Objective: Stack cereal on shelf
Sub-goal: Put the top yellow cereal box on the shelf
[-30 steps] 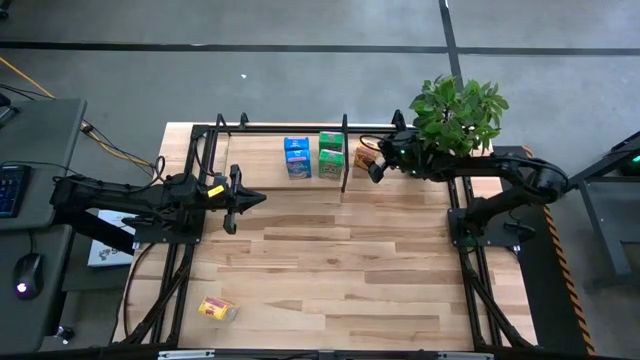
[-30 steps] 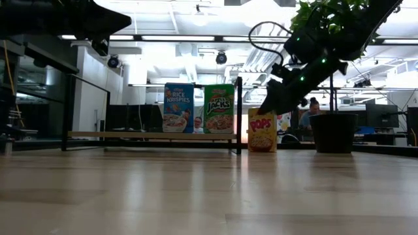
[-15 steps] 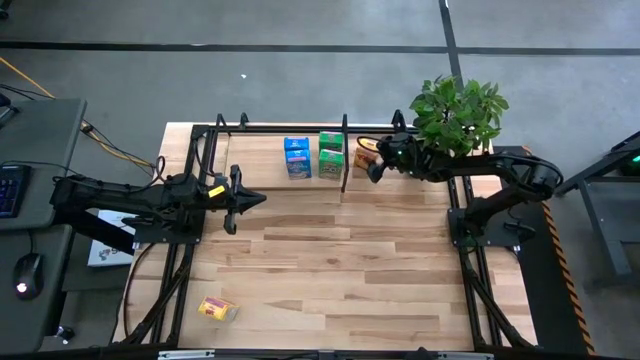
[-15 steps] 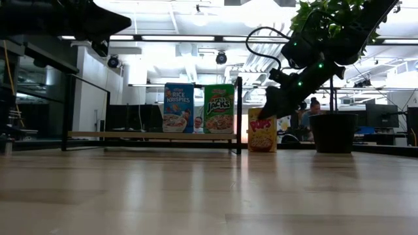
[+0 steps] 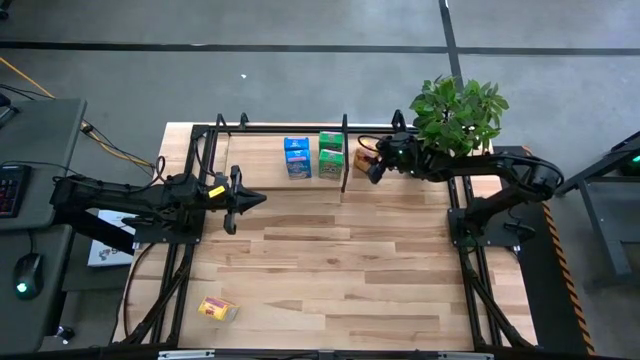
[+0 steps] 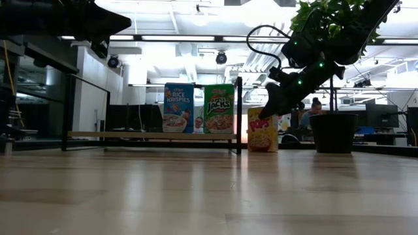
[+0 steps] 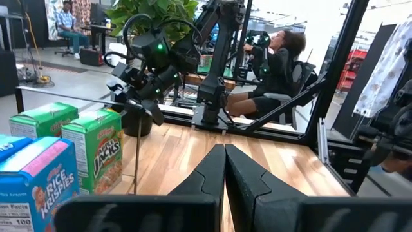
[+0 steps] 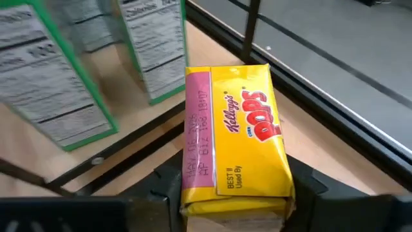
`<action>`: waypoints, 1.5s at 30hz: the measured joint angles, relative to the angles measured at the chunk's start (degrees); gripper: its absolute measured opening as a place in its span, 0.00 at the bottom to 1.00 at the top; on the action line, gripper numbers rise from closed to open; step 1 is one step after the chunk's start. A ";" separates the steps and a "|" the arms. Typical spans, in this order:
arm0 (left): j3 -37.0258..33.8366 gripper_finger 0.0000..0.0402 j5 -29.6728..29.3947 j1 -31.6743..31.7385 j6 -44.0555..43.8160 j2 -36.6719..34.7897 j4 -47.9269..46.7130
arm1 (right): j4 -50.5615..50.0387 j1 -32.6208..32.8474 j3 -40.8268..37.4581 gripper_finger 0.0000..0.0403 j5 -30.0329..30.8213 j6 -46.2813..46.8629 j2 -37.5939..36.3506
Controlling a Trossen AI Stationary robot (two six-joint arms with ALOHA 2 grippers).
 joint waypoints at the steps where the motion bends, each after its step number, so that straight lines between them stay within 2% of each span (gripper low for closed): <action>1: 0.00 0.01 0.00 0.00 -0.16 0.00 0.00 | -0.12 0.02 0.00 0.39 -0.77 0.59 -0.22; 5: 0.00 0.01 0.00 -0.02 0.05 0.00 -0.02 | -3.62 0.36 0.00 0.38 -3.01 2.88 -2.54; 13: 0.00 0.01 0.00 0.00 0.01 0.00 -0.02 | -15.17 4.35 0.00 0.38 -2.79 5.20 -9.19; 23: 0.00 0.01 0.00 -0.01 -2.03 -0.02 -0.02 | -18.06 15.01 0.00 0.38 -4.80 8.78 -11.94; 31: 0.02 0.01 0.02 -0.02 -2.07 -0.02 0.67 | -18.80 24.53 0.00 0.38 -8.96 14.16 -12.62; 36: 0.02 0.01 3.19 -0.02 -2.14 -0.02 4.44 | -12.20 31.18 0.00 0.38 -8.78 15.43 -12.62; 40: 0.02 0.01 10.86 -0.13 -2.60 -0.84 9.43 | 1.27 35.28 0.00 0.38 -7.32 14.01 -12.62; 42: 0.03 0.01 13.12 -0.63 -2.62 -2.11 11.18 | 6.13 36.81 0.16 0.38 -4.39 12.02 -12.62; 45: 0.07 0.01 13.00 -1.67 -1.80 -5.26 11.00 | 6.63 38.74 3.20 0.38 2.01 7.11 -11.74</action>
